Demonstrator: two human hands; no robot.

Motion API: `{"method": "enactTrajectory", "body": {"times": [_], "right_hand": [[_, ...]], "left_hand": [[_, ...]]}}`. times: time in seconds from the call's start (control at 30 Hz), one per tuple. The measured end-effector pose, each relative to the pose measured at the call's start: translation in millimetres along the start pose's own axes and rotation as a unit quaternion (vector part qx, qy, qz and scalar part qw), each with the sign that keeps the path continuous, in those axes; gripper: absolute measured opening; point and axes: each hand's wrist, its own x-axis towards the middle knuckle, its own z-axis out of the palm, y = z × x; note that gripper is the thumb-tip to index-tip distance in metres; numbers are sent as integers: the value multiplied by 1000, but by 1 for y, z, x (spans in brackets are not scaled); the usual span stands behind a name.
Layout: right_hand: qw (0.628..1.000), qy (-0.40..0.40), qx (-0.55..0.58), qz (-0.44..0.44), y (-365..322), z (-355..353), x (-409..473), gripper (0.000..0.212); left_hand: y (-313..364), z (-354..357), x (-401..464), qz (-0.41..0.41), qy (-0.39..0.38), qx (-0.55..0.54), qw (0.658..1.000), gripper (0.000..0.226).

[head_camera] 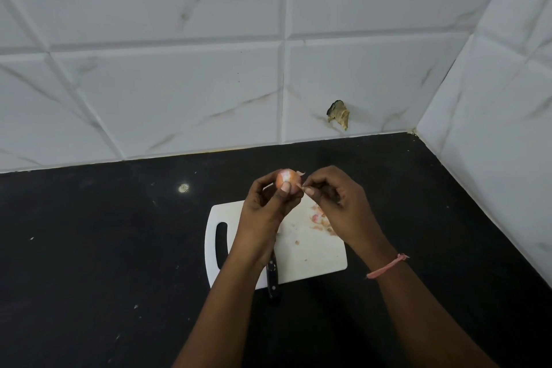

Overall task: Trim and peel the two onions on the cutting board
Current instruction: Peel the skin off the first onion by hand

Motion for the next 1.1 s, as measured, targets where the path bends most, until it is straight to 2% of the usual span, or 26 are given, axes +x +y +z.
{"method": "enactTrajectory", "body": {"times": [0.13,0.27,0.4,0.5,0.67,0.77,1.1], "right_hand": [[997,-71,-36,9,8,-14,-1,6],[989,-6,-109,97,21,-17,0,15],[980,44,-147,129,22,-9,-1,25],[985,100,-99,94,8,-4,-1,14],[994,15,54,94,-18,4,0,24],[990,45,88,98,-20,10,0,23],[990,98,83,55,-20,16,-3,20]], "left_hand": [[0,-3,3,-18,15,-31,999,53],[0,-6,4,-33,24,-14,999,52],[0,-7,2,-31,21,-16,999,63],[-1,-9,3,-18,14,9,1000,59],[-1,-9,3,24,1,40,999,52],[0,-6,2,36,11,25,999,50],[-3,-3,3,60,15,12,998,45]]}}
